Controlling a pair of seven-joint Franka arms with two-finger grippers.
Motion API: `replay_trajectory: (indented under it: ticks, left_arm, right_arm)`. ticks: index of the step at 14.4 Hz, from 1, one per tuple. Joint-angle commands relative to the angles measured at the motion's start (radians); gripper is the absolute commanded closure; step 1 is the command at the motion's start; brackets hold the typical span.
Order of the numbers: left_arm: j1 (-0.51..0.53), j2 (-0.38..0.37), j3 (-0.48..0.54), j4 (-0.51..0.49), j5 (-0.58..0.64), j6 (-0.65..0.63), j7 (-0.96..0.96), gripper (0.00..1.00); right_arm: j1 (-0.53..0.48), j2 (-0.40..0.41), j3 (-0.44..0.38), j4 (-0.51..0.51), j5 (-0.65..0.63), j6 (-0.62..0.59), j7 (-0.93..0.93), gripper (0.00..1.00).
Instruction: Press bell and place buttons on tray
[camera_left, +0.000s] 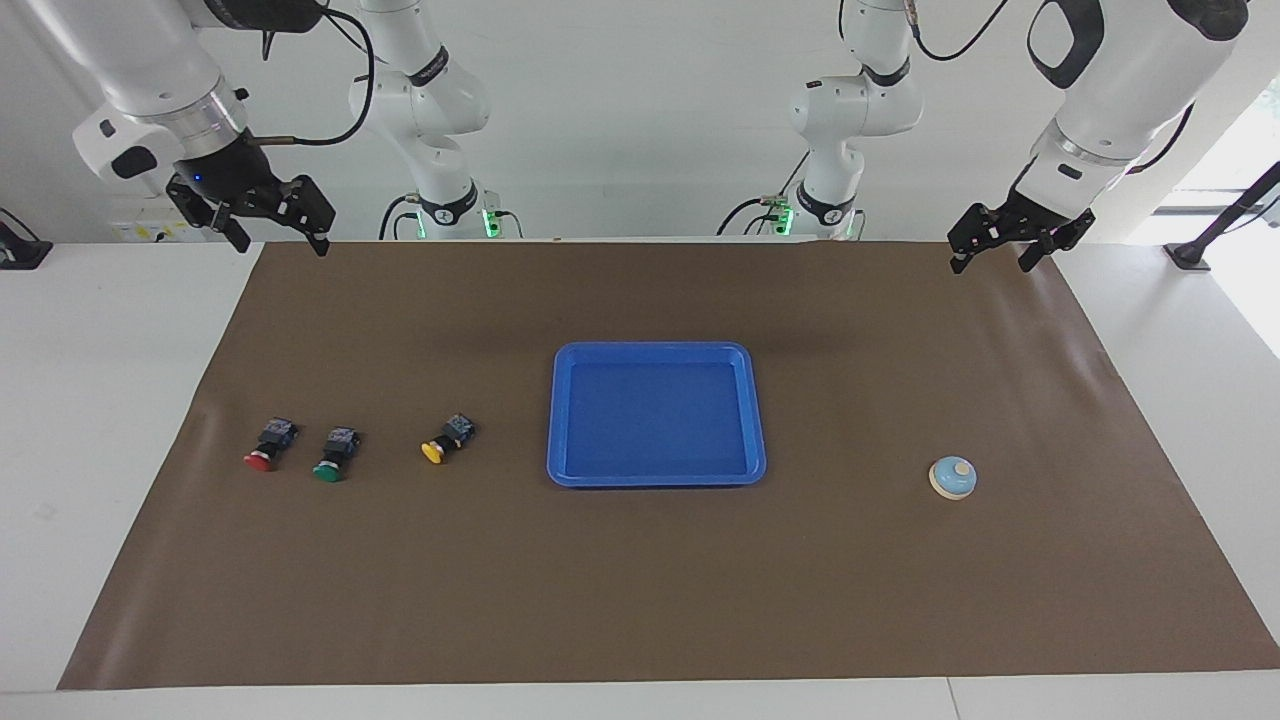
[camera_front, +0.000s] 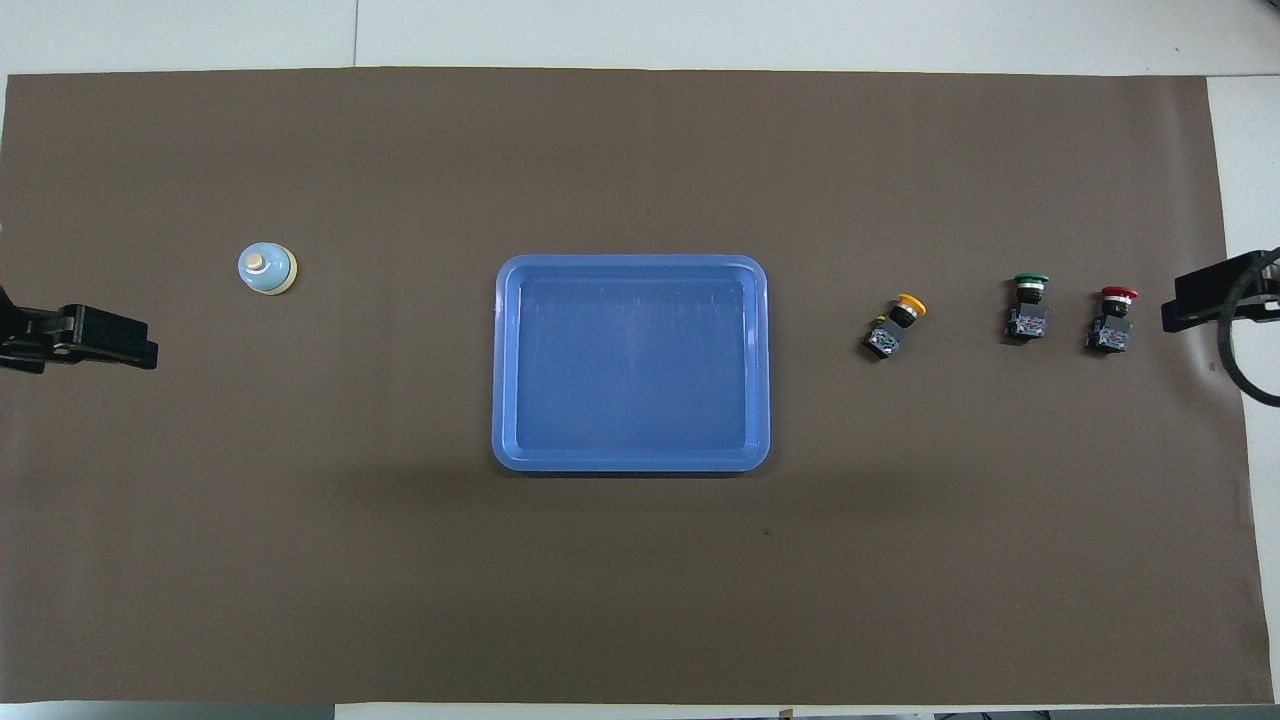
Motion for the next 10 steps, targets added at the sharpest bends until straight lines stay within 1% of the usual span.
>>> replay_trajectory:
  ticks: [1,6,7,8,9,10]
  left_arm:
    - [-0.006,-0.017,0.009,-0.013,-0.006,-0.004,-0.003,0.00]
    - [-0.008,-0.018,0.009,-0.015,-0.006,0.001,-0.008,0.00]
    - [-0.009,-0.017,0.009,-0.018,-0.002,0.025,-0.005,0.00]
    - [-0.009,-0.017,0.009,-0.029,-0.002,0.066,-0.003,0.25]
    - [-0.011,-0.008,0.009,-0.042,0.001,0.103,-0.002,0.65]
    - [-0.012,0.010,0.009,-0.050,0.001,0.141,-0.005,1.00]
  right_arm:
    - [-0.008,-0.026,0.000,-0.029,0.014,-0.002,-0.029,0.00]
    - [-0.008,-0.026,0.000,-0.029,0.014,-0.002,-0.029,0.00]
    - [-0.008,-0.026,0.000,-0.029,0.014,-0.002,-0.029,0.00]
    - [-0.008,-0.026,0.000,-0.029,0.014,-0.002,-0.029,0.00]
    - [-0.008,-0.026,0.000,-0.029,0.014,-0.002,-0.029,0.00]
    - [-0.008,-0.026,0.000,-0.029,0.014,-0.002,-0.029,0.00]
